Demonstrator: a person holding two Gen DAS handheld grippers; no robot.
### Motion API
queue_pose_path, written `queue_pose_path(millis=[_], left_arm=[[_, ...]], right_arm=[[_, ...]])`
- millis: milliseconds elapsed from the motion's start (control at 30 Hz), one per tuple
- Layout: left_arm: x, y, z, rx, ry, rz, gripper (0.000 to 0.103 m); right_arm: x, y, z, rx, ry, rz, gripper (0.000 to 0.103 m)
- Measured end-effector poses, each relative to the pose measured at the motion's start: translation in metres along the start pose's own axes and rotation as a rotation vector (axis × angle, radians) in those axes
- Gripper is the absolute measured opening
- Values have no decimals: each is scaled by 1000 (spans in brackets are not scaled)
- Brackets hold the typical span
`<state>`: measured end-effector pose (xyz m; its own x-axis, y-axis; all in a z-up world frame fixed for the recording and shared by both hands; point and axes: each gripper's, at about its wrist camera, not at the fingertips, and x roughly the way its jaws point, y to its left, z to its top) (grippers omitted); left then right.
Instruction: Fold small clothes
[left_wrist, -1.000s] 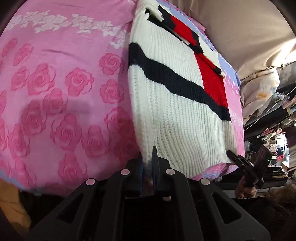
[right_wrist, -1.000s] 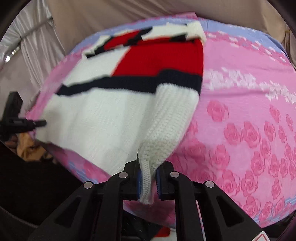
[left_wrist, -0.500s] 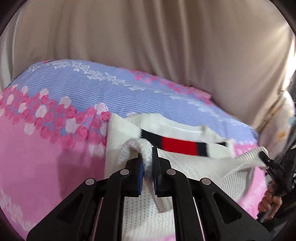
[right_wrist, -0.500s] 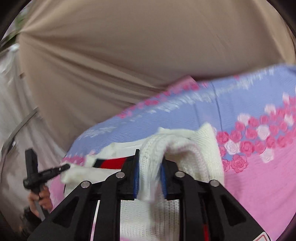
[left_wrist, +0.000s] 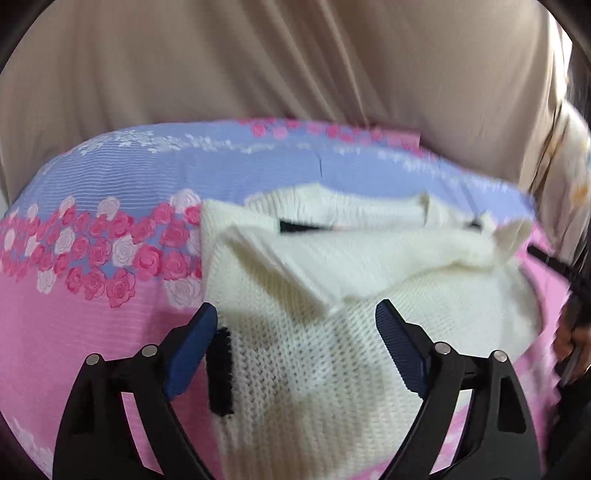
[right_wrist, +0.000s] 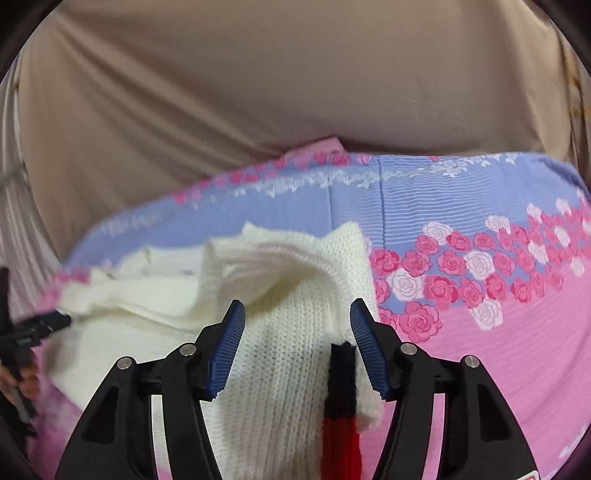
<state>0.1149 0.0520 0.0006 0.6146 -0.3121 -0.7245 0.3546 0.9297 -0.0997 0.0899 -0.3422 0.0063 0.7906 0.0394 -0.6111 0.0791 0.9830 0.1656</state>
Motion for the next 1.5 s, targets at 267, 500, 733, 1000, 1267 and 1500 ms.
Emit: queue_pose_path(millis=[267,500,733,1000,1267,1500], left_arm=[[45,35,70,-94,-29,212,85],[9,63,57,-255,-22,-31,88],[33,79,63,-402,-17,-86,90],[50,93,104,-353,104,-146,98],[44,97,103,-211,299,-192,98],[63,97,114,-491,353,-568,98]], right_arm=[[59,-25,71,198,6,-124,57],[30,-30,32,219,23,14,60],[54,-6,21,189,89,61,60],[72,-12,18,202,103,58,61],[75,-10,22,195,117,77,55],[76,-1,32,194,113,86,48]])
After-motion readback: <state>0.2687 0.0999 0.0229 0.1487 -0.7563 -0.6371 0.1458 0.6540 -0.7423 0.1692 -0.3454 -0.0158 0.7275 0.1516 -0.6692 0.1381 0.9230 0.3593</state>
